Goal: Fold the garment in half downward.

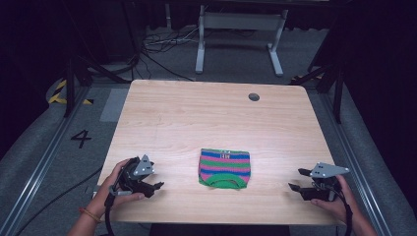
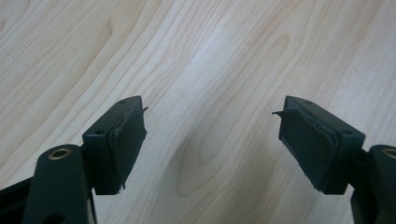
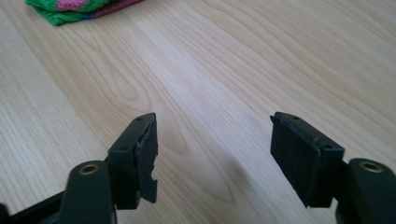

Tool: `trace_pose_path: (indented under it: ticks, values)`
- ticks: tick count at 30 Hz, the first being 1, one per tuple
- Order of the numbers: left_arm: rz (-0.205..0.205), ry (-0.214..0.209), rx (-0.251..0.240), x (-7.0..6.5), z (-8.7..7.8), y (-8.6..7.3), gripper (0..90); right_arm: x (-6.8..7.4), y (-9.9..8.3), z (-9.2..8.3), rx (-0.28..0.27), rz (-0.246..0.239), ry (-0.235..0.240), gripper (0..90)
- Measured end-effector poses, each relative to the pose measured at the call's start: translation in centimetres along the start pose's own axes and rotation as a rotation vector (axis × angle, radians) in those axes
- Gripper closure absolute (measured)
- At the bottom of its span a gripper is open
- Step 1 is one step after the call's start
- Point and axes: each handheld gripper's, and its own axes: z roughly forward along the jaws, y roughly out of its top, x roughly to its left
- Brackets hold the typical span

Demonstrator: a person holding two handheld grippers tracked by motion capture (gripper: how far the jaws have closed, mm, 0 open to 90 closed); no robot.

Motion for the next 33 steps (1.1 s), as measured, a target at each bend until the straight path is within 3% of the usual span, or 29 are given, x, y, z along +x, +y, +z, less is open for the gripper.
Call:
trace_pose_path:
  ticks: [13,18,24,29,33]
  values:
    - [-0.097,0.0,0.003,1.5,-1.0,-3.3,20.4,-1.2,-3.1,-1.0,-0.009,0.13,-0.051,27.8]
    - [-0.169,-0.026,-0.031,1.9,-1.2,-4.9,18.9,-1.5,-3.8,-1.2,-0.028,0.18,-0.056,26.5]
    - [-0.234,-0.014,-0.088,1.9,-1.1,-5.9,18.0,-1.7,-4.5,-0.9,-0.062,0.249,-0.069,24.8]
    - [-0.215,0.017,-0.1,1.6,-0.9,-6.2,16.3,-1.3,-4.3,-0.7,-0.044,0.21,-0.09,23.2]
    - [-0.233,0.036,-0.097,1.3,-1.0,-6.2,15.6,-1.3,-4.3,-0.7,-0.042,0.202,-0.094,22.9]
